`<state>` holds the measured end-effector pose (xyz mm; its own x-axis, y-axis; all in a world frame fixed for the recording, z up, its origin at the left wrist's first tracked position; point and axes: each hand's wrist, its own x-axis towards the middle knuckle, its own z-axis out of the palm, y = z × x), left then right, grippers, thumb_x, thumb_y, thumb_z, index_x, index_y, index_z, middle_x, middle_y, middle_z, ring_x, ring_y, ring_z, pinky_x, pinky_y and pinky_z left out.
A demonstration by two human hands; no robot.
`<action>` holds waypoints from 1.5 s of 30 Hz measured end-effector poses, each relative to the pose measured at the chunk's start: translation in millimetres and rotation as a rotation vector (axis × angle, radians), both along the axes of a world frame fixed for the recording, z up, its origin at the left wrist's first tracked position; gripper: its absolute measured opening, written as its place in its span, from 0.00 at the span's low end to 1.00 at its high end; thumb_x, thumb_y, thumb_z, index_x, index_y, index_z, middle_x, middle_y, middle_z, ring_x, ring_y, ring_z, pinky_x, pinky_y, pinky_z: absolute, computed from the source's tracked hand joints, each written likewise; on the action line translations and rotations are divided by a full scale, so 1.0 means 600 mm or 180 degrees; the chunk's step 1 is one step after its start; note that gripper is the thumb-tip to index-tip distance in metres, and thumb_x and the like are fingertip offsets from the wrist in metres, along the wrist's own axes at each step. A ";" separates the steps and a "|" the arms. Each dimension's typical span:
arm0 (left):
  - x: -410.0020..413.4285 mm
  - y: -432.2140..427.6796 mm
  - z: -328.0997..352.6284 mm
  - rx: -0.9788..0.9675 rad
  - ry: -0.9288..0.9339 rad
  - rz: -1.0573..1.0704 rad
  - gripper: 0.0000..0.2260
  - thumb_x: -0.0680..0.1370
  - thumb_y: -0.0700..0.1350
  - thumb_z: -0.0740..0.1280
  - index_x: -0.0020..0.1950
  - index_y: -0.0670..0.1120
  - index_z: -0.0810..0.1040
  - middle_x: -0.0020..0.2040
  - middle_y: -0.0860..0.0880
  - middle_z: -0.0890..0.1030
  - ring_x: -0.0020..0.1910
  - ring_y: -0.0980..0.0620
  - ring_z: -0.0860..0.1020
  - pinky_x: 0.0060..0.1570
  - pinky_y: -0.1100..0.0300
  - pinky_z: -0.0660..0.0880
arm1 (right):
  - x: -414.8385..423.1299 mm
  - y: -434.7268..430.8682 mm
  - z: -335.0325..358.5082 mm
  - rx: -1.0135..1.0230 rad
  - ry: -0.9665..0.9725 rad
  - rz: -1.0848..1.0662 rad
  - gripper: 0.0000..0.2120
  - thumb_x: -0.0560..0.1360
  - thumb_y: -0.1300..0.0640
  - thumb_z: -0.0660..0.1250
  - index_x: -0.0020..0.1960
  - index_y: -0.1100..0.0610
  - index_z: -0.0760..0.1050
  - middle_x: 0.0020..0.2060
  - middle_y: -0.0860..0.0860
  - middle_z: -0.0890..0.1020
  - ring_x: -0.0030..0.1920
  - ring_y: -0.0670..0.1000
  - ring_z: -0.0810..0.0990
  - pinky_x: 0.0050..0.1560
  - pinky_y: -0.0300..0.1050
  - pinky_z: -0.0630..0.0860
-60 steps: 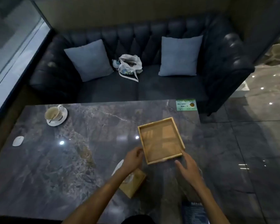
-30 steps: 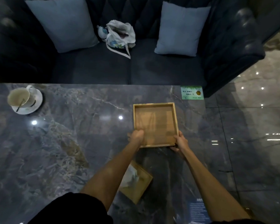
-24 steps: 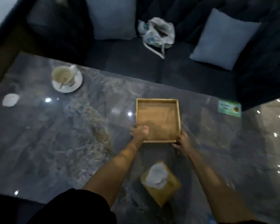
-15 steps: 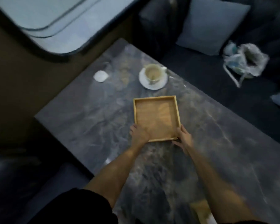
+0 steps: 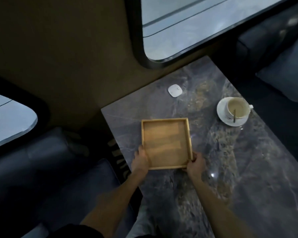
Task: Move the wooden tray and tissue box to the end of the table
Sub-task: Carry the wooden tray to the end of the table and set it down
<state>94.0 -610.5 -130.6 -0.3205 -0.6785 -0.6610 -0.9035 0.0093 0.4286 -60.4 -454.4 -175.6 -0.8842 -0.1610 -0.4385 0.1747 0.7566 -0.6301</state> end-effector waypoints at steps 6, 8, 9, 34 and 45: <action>0.047 -0.028 -0.002 0.0420 -0.0022 0.0285 0.33 0.77 0.61 0.49 0.79 0.54 0.42 0.75 0.39 0.63 0.64 0.33 0.73 0.60 0.41 0.74 | 0.008 -0.061 0.013 -0.0132 0.0013 0.0427 0.17 0.69 0.74 0.63 0.56 0.63 0.77 0.47 0.58 0.82 0.49 0.57 0.79 0.52 0.47 0.73; 0.059 -0.047 0.010 0.0596 -0.0029 0.0578 0.36 0.72 0.68 0.44 0.78 0.59 0.39 0.76 0.40 0.61 0.64 0.32 0.73 0.61 0.40 0.74 | 0.007 -0.100 0.019 -0.0217 -0.0121 0.0539 0.15 0.70 0.72 0.65 0.56 0.62 0.77 0.48 0.59 0.82 0.49 0.57 0.79 0.52 0.46 0.73; 0.063 -0.058 0.012 0.0600 -0.0046 0.0573 0.34 0.75 0.66 0.45 0.77 0.59 0.37 0.77 0.40 0.60 0.65 0.32 0.72 0.63 0.40 0.73 | 0.006 -0.121 0.022 -0.0221 -0.0169 0.0556 0.13 0.71 0.70 0.66 0.55 0.62 0.78 0.48 0.61 0.83 0.48 0.58 0.79 0.51 0.47 0.74; -0.084 -0.261 -0.045 0.0630 0.0338 0.1074 0.33 0.74 0.63 0.57 0.75 0.56 0.48 0.64 0.40 0.76 0.55 0.37 0.80 0.54 0.42 0.79 | -0.188 -0.381 0.039 -0.0496 -0.1182 0.0372 0.25 0.78 0.37 0.52 0.57 0.53 0.78 0.49 0.57 0.82 0.49 0.57 0.81 0.47 0.62 0.82; -0.121 -0.265 -0.049 0.0982 0.0562 0.0919 0.33 0.74 0.64 0.59 0.74 0.61 0.46 0.63 0.42 0.76 0.55 0.39 0.80 0.48 0.44 0.83 | -0.223 -0.353 0.032 -0.0423 -0.0940 0.0547 0.25 0.79 0.41 0.57 0.69 0.55 0.72 0.56 0.57 0.73 0.60 0.60 0.76 0.62 0.60 0.75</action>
<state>21.2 -769.6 -160.0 -0.2732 -0.5365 -0.7985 -0.7632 -0.3844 0.5194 -194.5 -666.1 -156.3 -0.6778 -0.3689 -0.6361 0.2412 0.7057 -0.6662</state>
